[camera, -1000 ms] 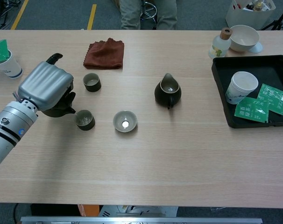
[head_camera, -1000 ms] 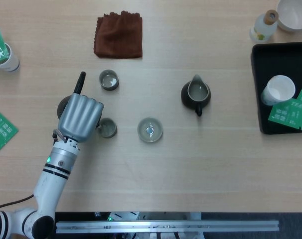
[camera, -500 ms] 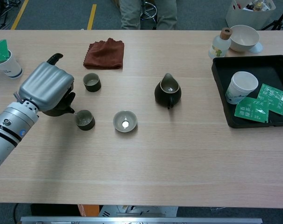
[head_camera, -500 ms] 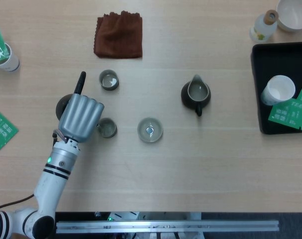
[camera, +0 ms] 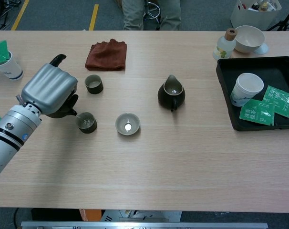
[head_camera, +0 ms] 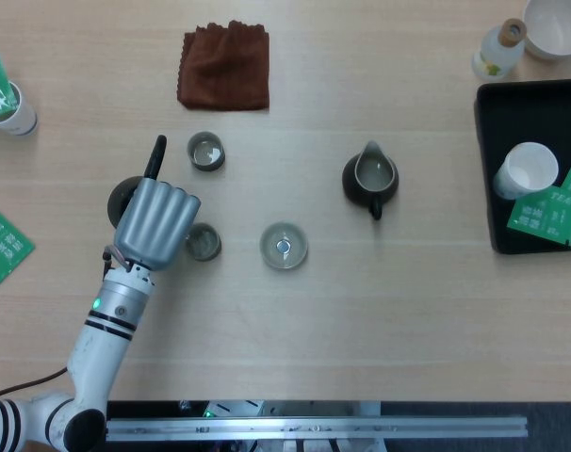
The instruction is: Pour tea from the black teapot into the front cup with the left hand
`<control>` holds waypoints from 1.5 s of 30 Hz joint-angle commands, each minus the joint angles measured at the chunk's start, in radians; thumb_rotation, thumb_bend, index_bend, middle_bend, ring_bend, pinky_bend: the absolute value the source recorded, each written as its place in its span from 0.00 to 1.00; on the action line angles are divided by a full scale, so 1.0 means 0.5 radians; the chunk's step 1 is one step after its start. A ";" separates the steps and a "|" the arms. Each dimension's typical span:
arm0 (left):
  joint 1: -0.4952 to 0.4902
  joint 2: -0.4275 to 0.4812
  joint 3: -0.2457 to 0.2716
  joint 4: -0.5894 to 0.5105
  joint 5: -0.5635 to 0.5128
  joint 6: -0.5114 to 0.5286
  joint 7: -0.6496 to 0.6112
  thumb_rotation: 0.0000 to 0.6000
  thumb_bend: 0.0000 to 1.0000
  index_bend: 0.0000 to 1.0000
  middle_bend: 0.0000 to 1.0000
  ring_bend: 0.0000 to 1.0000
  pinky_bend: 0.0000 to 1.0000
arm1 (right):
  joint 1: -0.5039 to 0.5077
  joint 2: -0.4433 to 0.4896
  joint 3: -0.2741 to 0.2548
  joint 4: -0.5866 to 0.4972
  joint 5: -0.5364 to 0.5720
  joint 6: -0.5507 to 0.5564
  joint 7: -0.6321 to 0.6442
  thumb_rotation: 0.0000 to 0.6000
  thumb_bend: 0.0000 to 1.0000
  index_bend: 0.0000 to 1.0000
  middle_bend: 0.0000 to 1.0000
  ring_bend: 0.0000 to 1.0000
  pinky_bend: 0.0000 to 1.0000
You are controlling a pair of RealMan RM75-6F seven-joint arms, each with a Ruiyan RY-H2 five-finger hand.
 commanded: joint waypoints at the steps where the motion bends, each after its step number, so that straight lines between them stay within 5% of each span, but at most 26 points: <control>1: 0.001 -0.001 -0.002 0.003 0.005 0.001 0.001 0.84 0.49 0.91 1.00 0.85 0.09 | 0.001 -0.001 0.001 0.002 0.000 0.000 0.001 1.00 0.00 0.21 0.17 0.00 0.00; 29: -0.012 0.168 -0.098 -0.073 -0.121 -0.161 -0.441 0.81 0.49 0.90 1.00 0.85 0.09 | 0.021 0.006 0.015 -0.078 -0.003 -0.010 -0.089 1.00 0.00 0.21 0.17 0.00 0.00; 45: -0.016 0.338 -0.216 0.097 -0.133 -0.292 -1.141 0.58 0.49 0.87 1.00 0.81 0.09 | 0.039 0.010 0.022 -0.147 0.003 -0.023 -0.167 1.00 0.00 0.21 0.17 0.00 0.00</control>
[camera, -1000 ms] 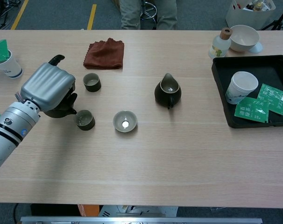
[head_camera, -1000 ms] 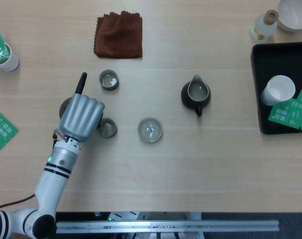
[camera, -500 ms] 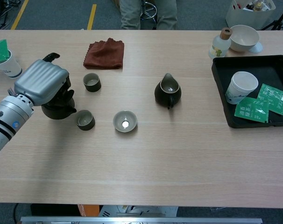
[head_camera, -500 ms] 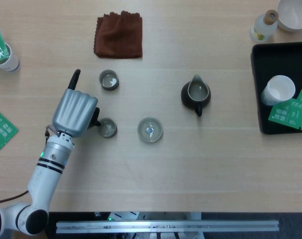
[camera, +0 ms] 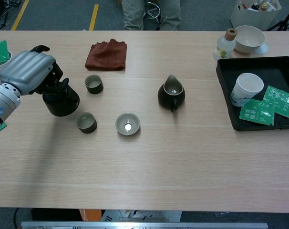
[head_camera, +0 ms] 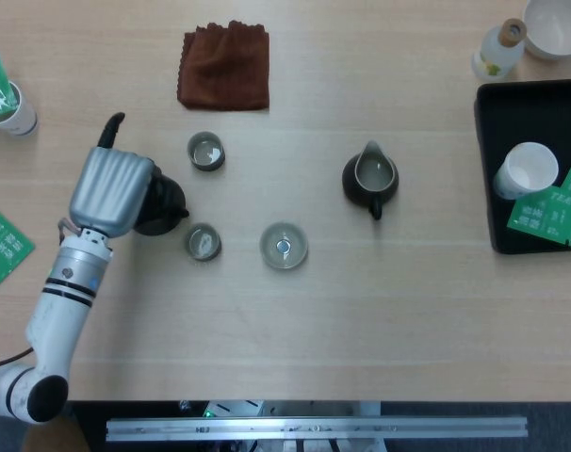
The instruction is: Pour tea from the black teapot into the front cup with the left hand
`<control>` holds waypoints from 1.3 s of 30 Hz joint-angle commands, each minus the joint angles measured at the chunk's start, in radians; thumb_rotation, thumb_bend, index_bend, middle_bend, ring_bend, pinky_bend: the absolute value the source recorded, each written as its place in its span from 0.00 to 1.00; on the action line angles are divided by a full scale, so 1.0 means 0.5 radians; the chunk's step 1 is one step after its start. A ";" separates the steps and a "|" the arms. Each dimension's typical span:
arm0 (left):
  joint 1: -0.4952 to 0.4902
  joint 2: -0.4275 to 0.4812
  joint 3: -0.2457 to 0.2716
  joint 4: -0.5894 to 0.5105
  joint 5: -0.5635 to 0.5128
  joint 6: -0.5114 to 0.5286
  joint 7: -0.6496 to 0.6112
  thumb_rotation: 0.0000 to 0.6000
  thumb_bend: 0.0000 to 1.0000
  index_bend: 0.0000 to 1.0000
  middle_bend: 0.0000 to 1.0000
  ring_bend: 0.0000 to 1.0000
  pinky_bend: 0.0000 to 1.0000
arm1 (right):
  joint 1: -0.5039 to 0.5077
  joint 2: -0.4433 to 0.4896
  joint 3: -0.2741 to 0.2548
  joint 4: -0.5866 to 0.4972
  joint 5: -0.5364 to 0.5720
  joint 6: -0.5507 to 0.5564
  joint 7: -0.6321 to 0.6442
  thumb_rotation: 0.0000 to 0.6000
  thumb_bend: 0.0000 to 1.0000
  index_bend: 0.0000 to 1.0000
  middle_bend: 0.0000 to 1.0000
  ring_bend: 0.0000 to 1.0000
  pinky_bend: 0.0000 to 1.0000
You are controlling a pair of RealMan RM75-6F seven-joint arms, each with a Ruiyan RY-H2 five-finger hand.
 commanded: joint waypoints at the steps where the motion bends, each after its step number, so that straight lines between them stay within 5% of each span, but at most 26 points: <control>1: 0.003 0.038 -0.021 0.097 0.005 -0.038 -0.141 0.58 0.49 0.87 1.00 0.81 0.09 | 0.001 0.003 0.000 -0.009 0.003 -0.002 -0.010 1.00 0.00 0.21 0.17 0.00 0.00; 15: 0.050 -0.006 0.006 0.399 -0.011 -0.088 -0.436 0.55 0.49 0.85 0.99 0.79 0.09 | 0.007 0.012 0.001 -0.057 0.009 -0.005 -0.065 1.00 0.00 0.21 0.17 0.00 0.00; 28: 0.078 -0.031 0.033 0.469 -0.059 -0.136 -0.454 0.49 0.48 0.79 0.88 0.68 0.09 | 0.004 0.014 -0.001 -0.065 0.010 0.000 -0.072 1.00 0.00 0.21 0.17 0.00 0.00; 36: 0.084 0.010 0.043 0.400 -0.124 -0.172 -0.368 0.37 0.48 0.63 0.75 0.57 0.10 | 0.005 0.014 0.000 -0.066 0.007 0.002 -0.071 1.00 0.00 0.21 0.17 0.00 0.00; 39: 0.086 0.031 0.042 0.359 -0.149 -0.172 -0.323 0.26 0.45 0.57 0.68 0.51 0.10 | 0.005 0.014 -0.001 -0.068 0.007 0.003 -0.071 1.00 0.00 0.21 0.17 0.00 0.00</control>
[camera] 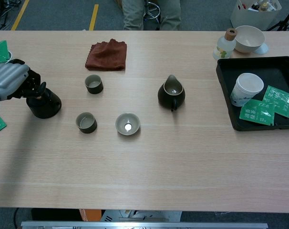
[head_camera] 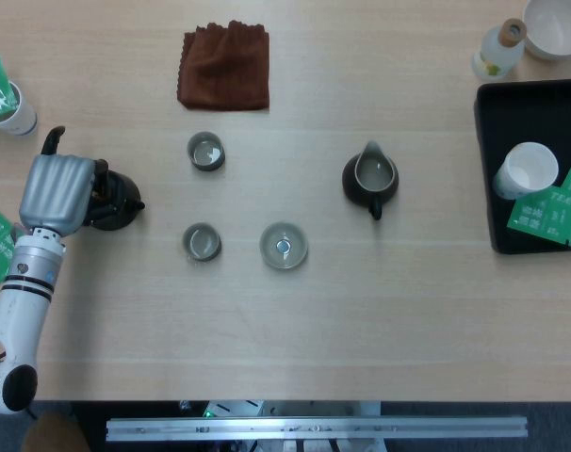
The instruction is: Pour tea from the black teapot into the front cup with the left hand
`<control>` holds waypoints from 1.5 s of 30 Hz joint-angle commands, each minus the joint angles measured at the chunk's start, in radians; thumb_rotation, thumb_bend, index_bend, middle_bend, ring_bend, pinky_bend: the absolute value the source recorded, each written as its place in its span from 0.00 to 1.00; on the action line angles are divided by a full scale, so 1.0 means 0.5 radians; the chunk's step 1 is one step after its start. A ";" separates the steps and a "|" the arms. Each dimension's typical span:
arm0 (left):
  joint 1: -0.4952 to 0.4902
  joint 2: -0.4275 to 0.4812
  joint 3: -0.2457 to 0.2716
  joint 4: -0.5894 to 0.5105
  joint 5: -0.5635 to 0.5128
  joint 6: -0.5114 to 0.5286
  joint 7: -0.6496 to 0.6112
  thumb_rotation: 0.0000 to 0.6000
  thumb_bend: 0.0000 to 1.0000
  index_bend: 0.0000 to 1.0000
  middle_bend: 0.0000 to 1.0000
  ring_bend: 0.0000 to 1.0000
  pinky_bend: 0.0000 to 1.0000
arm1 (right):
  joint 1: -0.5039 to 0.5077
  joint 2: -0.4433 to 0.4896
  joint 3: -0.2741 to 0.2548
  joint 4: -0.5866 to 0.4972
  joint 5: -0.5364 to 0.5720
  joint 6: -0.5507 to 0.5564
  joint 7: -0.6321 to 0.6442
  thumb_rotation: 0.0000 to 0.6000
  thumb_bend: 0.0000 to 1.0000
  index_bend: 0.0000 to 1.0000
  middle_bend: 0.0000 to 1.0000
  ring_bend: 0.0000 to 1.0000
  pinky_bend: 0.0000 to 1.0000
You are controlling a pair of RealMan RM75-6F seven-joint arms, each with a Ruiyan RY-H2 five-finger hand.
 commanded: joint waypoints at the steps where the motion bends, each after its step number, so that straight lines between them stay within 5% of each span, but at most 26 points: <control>1: 0.002 0.024 -0.001 -0.041 -0.022 0.001 0.037 0.23 0.43 0.55 0.65 0.50 0.10 | 0.000 0.000 -0.001 -0.001 0.000 0.000 0.000 1.00 0.00 0.21 0.17 0.00 0.00; 7: -0.001 0.079 0.000 -0.127 -0.065 -0.013 0.092 0.10 0.38 0.46 0.51 0.36 0.10 | 0.003 -0.002 0.000 -0.003 -0.005 0.000 -0.002 1.00 0.00 0.21 0.17 0.00 0.00; 14: 0.033 0.169 -0.018 -0.270 0.029 0.121 0.051 0.09 0.38 0.39 0.40 0.26 0.10 | 0.001 0.000 0.001 -0.004 -0.001 0.004 -0.009 1.00 0.00 0.21 0.17 0.00 0.00; 17: 0.068 0.223 -0.027 -0.362 0.103 0.226 0.013 0.16 0.38 0.39 0.40 0.26 0.10 | 0.000 -0.003 -0.001 -0.002 0.010 -0.002 -0.016 1.00 0.00 0.21 0.17 0.00 0.00; 20: 0.111 0.280 -0.028 -0.456 0.171 0.331 -0.014 0.45 0.38 0.39 0.40 0.26 0.10 | -0.001 -0.006 -0.001 -0.001 0.016 -0.004 -0.028 1.00 0.00 0.21 0.17 0.00 0.00; 23: 0.160 0.343 -0.022 -0.549 0.203 0.412 -0.027 0.61 0.38 0.39 0.40 0.26 0.10 | -0.004 -0.005 -0.003 -0.006 0.015 0.000 -0.039 1.00 0.00 0.21 0.17 0.00 0.00; 32: 0.321 0.511 0.022 -0.761 0.183 0.594 0.016 0.71 0.38 0.39 0.40 0.26 0.10 | -0.012 -0.005 -0.011 -0.021 0.018 -0.001 -0.055 1.00 0.00 0.21 0.18 0.00 0.00; 45: 0.600 0.600 0.120 -0.828 0.360 0.940 -0.079 0.72 0.38 0.39 0.40 0.26 0.10 | -0.015 -0.003 -0.023 -0.027 -0.004 -0.001 -0.049 1.00 0.00 0.21 0.18 0.00 0.00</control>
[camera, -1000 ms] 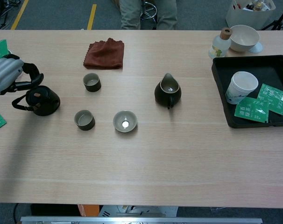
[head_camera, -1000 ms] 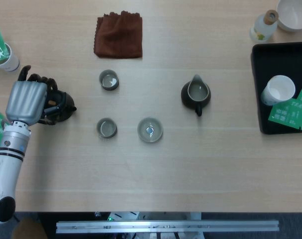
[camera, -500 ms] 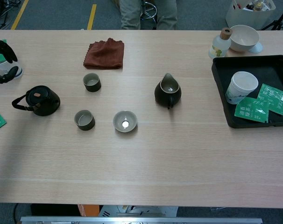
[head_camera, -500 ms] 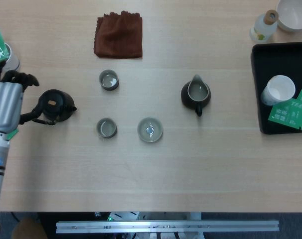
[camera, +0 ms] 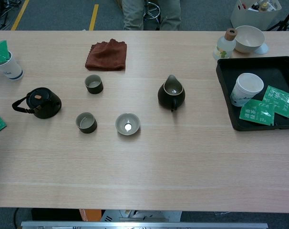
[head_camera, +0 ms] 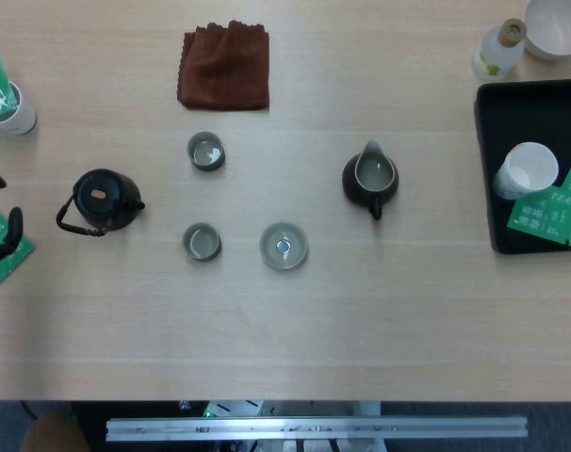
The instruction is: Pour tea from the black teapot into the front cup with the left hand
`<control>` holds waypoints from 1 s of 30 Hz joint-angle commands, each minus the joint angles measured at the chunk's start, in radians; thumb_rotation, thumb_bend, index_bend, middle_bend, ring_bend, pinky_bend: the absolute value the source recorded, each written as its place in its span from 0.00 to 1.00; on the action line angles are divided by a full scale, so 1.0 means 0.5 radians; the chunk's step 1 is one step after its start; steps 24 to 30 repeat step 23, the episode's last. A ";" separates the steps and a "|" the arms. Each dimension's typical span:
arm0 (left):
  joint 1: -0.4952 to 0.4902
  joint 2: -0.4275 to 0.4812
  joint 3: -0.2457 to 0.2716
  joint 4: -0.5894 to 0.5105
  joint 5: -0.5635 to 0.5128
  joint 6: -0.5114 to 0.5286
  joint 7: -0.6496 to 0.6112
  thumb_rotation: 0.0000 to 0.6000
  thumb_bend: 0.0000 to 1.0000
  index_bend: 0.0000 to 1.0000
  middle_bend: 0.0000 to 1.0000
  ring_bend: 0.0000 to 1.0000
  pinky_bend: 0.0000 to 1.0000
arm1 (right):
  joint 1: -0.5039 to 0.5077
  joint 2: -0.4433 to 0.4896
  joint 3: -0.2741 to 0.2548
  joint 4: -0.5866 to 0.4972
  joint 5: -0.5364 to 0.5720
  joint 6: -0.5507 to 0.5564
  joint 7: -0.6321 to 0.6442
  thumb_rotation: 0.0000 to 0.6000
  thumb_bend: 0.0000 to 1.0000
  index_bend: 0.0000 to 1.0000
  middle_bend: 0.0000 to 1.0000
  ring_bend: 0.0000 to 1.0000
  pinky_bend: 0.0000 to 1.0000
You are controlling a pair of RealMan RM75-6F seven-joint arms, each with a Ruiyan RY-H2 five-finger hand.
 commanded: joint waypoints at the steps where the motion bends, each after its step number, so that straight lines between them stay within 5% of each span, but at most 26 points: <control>1: 0.053 0.038 0.027 -0.031 0.034 0.043 -0.037 0.71 0.38 0.39 0.40 0.26 0.10 | 0.005 -0.003 -0.007 0.004 -0.019 -0.005 0.008 1.00 0.00 0.21 0.18 0.00 0.00; 18: 0.161 0.113 0.036 -0.110 0.145 0.110 -0.013 0.72 0.38 0.39 0.40 0.26 0.10 | 0.063 0.019 -0.112 -0.049 -0.331 -0.020 -0.005 1.00 0.00 0.21 0.18 0.00 0.00; 30: 0.168 0.123 0.026 -0.125 0.127 0.085 0.012 0.73 0.38 0.39 0.40 0.26 0.10 | 0.059 0.019 -0.105 -0.062 -0.329 0.009 -0.018 1.00 0.00 0.21 0.18 0.00 0.00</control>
